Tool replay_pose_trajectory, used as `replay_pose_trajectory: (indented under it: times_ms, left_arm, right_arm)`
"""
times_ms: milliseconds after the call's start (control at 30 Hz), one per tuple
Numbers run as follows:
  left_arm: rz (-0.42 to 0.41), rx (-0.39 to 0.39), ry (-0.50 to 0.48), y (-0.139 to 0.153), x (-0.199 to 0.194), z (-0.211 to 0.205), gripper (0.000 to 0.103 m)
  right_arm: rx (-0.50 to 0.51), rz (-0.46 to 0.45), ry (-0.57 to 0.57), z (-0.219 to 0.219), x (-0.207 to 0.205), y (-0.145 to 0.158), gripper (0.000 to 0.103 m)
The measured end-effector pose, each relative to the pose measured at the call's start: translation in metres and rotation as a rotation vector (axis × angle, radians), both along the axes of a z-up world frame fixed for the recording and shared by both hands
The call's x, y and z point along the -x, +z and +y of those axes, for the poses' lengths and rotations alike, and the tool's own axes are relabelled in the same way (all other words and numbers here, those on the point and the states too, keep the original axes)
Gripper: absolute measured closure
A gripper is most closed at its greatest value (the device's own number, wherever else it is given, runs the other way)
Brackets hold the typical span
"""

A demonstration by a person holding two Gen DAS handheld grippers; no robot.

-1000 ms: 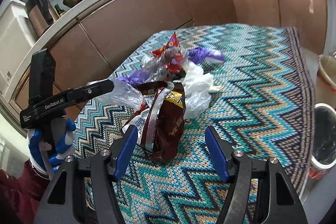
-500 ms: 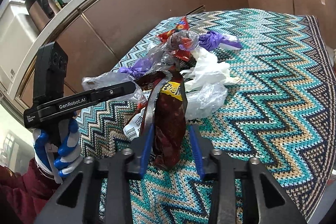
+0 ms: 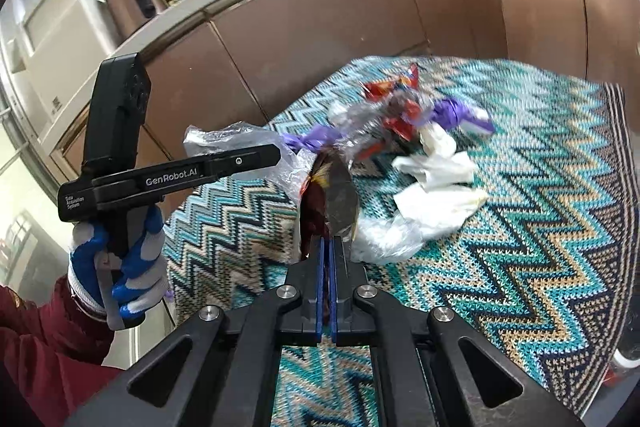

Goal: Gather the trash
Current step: 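Carry the brown wrapper and clear plastic bag over the white-rimmed trash bin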

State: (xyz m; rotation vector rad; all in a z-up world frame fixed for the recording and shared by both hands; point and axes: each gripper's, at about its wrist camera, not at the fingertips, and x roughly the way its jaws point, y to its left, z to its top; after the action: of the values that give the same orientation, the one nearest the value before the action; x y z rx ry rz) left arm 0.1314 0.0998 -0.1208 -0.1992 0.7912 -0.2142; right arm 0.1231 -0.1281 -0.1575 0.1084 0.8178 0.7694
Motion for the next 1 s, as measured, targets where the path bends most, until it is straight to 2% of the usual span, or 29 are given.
replay_pose_trajectory:
  times_ms: [133, 467, 733, 833, 933, 1000]
  left_arm:
    - [-0.045, -0.037, 0.033, 0.017, 0.017, 0.006, 0.095]
    - [-0.131, -0.065, 0.086, 0.054, 0.047, 0.015, 0.095]
    - [-0.156, -0.088, 0.009, 0.075, 0.041, -0.029, 0.095]
    - [-0.163, -0.086, -0.024, 0.081, 0.033, -0.051, 0.095]
    - [-0.169, -0.081, -0.049, 0.084, 0.03, -0.065, 0.095]
    - [-0.168, -0.077, -0.06, 0.085, 0.029, -0.071, 0.095]
  right_arm:
    - [-0.011, -0.044, -0.011, -0.005, 0.015, 0.014, 0.102]
    - [-0.032, -0.122, -0.077, -0.029, 0.041, 0.035, 0.103]
    - [-0.066, -0.178, -0.185, -0.075, 0.045, 0.05, 0.103]
    - [-0.052, -0.168, -0.204, -0.092, 0.042, 0.049, 0.103]
    - [-0.047, -0.129, -0.184, -0.098, 0.043, 0.042, 0.099]
    - [-0.012, -0.103, -0.185, -0.1, 0.044, 0.03, 0.088]
